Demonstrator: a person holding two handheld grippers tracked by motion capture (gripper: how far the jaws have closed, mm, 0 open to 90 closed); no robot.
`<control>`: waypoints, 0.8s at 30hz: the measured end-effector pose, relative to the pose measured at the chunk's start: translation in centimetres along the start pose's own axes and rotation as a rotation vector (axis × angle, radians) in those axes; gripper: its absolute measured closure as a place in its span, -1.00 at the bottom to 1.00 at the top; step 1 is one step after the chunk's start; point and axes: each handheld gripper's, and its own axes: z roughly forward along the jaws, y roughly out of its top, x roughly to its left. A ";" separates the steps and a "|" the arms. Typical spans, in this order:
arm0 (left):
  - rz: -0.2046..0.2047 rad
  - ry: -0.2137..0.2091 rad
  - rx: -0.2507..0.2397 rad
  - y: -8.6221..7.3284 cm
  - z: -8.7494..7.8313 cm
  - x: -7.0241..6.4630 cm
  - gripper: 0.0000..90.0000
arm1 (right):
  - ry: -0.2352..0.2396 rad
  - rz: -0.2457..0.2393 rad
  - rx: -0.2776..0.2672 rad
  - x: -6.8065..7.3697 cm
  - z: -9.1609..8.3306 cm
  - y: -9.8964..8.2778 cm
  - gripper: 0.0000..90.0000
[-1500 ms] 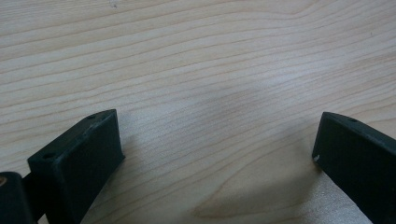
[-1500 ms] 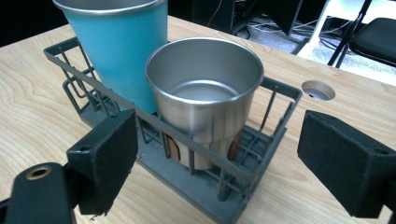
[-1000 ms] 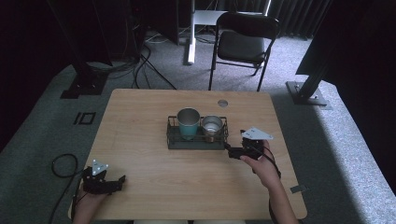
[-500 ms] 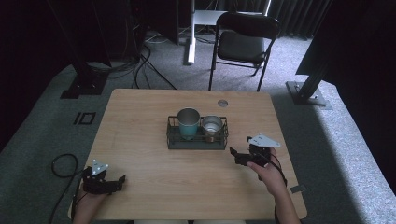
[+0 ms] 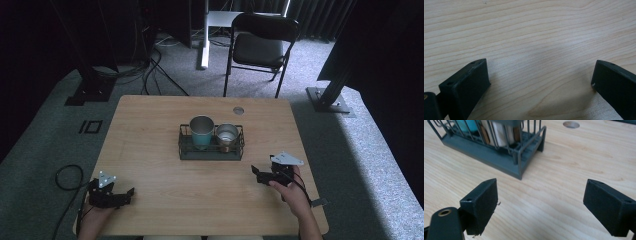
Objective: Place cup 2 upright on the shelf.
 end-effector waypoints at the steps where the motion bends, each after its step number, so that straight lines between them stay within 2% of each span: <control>1: 0.000 0.000 0.000 0.0 0.0 0.0 -0.96 | -0.001 0.001 0.004 0.0 0.0 -0.2 -0.73; 13: 0.001 0.000 0.001 0.0 0.0 0.0 -0.96 | -0.024 0.010 0.044 -0.5 -0.4 -1.9 -0.73; 18: 0.000 0.000 0.001 0.0 0.0 0.0 -0.96 | -0.019 0.021 0.061 -0.6 -0.6 -2.7 -0.73; 24: 0.000 0.001 0.001 0.0 0.0 0.0 -0.96 | -0.050 0.022 0.090 -0.9 -1.1 -3.7 -0.73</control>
